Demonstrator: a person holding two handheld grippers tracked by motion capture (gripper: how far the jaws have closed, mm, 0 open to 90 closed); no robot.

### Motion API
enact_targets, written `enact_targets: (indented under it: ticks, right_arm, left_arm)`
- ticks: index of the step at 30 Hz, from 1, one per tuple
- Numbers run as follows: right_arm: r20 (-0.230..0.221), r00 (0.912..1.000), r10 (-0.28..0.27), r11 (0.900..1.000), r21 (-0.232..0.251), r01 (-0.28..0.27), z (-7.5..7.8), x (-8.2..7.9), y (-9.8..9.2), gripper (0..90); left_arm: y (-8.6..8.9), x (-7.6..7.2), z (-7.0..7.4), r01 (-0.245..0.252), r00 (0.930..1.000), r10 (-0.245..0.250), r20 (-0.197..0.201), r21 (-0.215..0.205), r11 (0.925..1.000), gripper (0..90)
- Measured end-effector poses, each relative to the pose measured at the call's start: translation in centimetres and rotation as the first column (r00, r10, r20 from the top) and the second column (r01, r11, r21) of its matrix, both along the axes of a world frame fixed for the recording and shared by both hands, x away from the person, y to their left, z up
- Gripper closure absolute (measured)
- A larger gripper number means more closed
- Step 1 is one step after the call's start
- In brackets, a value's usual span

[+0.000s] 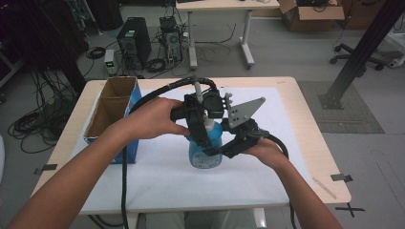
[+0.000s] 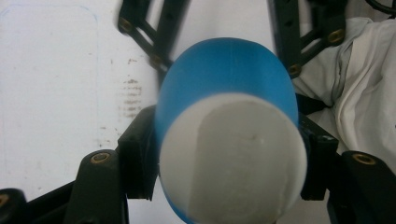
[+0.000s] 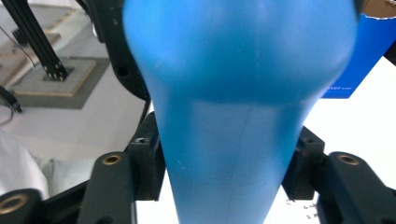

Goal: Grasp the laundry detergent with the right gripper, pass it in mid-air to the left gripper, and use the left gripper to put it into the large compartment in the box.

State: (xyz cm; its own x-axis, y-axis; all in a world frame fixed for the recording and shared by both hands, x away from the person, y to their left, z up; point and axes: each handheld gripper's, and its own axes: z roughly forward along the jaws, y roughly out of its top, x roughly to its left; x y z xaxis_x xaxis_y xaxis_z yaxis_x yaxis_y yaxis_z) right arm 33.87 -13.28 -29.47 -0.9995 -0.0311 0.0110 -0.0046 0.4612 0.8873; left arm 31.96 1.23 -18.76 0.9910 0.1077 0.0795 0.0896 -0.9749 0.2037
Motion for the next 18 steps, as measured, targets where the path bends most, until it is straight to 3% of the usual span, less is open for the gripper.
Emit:
enact_targets:
  ticks: [3, 6, 12, 18]
  right_arm:
    - [-0.005, 0.9993, -0.036, 0.999, 0.002, 0.036, 0.5, 0.1, -0.7, 18.0]
    - [0.012, 0.9978, -0.065, 0.998, -0.015, 0.065, 0.9, 0.0, -1.8, 12.4]
    - [0.037, 0.9933, -0.109, 0.992, -0.059, 0.111, 1.2, 0.0, -3.6, 6.6]
    - [0.012, 0.9815, -0.191, 0.974, -0.119, 0.191, 0.9, 0.4, -5.9, 3.8]
  left_arm:
    - [0.4, 0.0, 0.4, -0.026, 0.9996, 0.025, 0.014, 0.011, 0.9996, 37.8]
    - [0.9, 0.2, 0.6, -0.047, 0.9987, 0.047, 0.021, 0.002, 0.9989, 37.8]
    - [1.5, 0.3, 1.1, -0.082, 0.9962, 0.082, 0.028, 0.008, 0.9966, 37.9]
    - [2.3, 0.7, 2.2, -0.144, 0.9887, 0.142, 0.049, 0.033, 0.9891, 37.9]
